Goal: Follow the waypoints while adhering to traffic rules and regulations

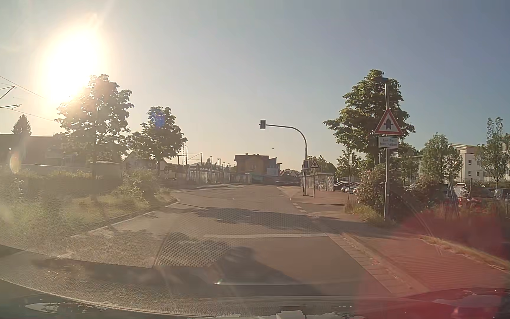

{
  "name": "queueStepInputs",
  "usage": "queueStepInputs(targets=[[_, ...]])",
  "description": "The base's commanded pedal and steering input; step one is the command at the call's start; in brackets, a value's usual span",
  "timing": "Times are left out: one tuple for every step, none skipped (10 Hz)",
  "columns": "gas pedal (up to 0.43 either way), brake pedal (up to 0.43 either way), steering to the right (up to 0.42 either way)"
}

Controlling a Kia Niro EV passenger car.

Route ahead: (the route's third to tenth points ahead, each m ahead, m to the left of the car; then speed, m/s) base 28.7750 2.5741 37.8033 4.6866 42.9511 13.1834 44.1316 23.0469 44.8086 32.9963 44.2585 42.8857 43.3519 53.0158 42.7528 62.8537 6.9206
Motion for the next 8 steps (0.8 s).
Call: queueStepInputs(targets=[[0.008, 0.000, 0.002], [0.008, 0.000, 0.003], [0.008, 0.000, 0.003], [0.020, 0.000, 0.003], [0.020, 0.000, 0.003], [0.020, 0.000, 0.003], [0.020, 0.000, 0.004], [0.020, 0.000, 0.004]])
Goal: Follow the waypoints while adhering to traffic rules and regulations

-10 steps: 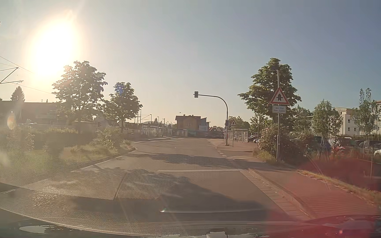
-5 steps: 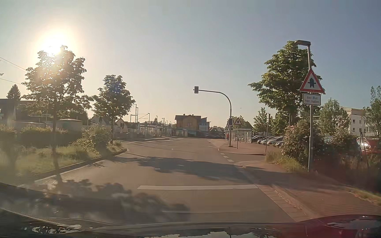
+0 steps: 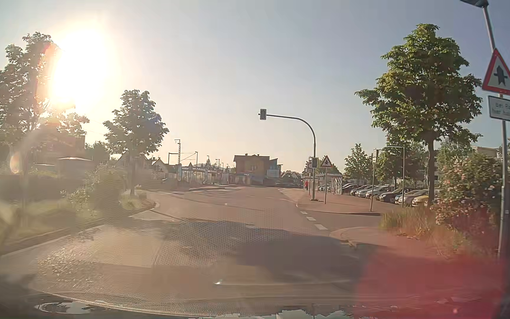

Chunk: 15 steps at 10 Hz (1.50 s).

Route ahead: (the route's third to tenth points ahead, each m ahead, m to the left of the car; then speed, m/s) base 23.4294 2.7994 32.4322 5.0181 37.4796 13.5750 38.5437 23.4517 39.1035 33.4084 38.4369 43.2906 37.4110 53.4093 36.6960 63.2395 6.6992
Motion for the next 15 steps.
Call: queueStepInputs(targets=[[0.020, 0.000, 0.001], [0.020, 0.000, -0.001], [0.020, 0.000, -0.001], [0.020, 0.000, -0.001], [0.020, 0.000, 0.002], [0.020, 0.000, 0.006], [0.020, 0.000, 0.009], [0.028, 0.000, 0.013], [0.028, 0.000, 0.016], [0.039, 0.000, 0.016], [0.039, 0.000, 0.015], [0.039, 0.000, 0.014], [0.039, 0.000, 0.014], [0.039, 0.000, 0.014], [0.039, 0.000, 0.013]])
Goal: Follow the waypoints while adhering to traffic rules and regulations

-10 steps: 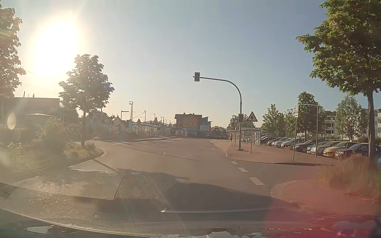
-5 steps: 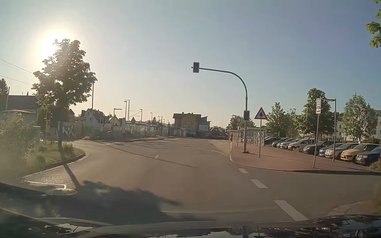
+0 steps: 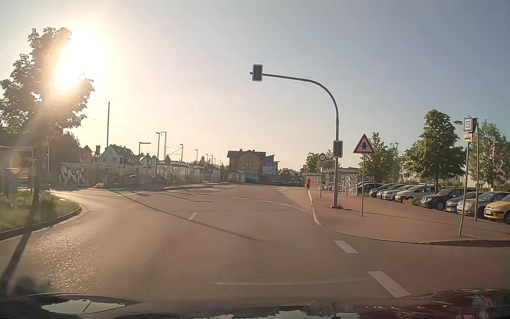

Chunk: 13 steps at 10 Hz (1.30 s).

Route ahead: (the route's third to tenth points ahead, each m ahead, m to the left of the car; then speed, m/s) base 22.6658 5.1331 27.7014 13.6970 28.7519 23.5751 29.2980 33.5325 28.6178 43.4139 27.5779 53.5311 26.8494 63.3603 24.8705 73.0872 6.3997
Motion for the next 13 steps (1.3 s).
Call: queueStepInputs(targets=[[0.039, 0.000, 0.013], [0.039, 0.000, 0.013], [0.039, 0.000, 0.013], [0.039, 0.000, 0.012], [0.039, 0.000, 0.012], [0.039, 0.000, 0.012], [0.039, 0.000, 0.012], [0.039, 0.000, 0.013], [0.039, 0.000, 0.012], [0.039, 0.000, 0.012], [0.039, 0.000, 0.008], [0.039, 0.000, -0.001], [0.039, 0.000, -0.007]])
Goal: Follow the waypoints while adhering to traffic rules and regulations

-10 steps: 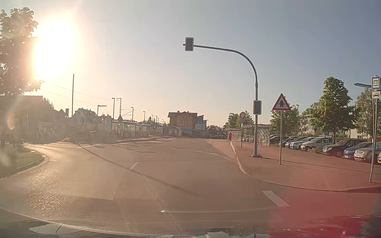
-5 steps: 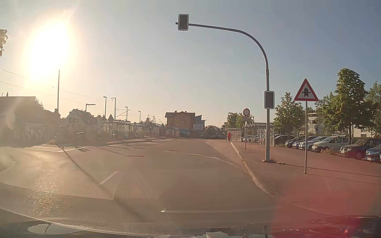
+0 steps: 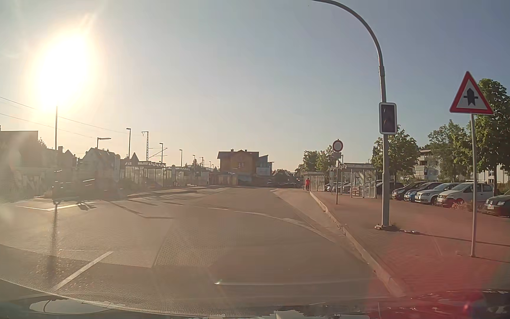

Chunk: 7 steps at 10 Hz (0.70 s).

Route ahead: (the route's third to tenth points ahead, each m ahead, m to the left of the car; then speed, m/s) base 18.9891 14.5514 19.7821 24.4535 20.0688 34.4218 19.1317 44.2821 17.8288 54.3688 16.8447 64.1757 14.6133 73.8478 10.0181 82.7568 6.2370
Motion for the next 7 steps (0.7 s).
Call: queueStepInputs(targets=[[0.039, 0.000, -0.009], [0.039, 0.000, -0.014], [0.039, 0.000, -0.030], [0.039, 0.000, -0.050], [0.039, 0.000, -0.081], [0.039, 0.000, -0.114], [0.039, 0.000, -0.135]])
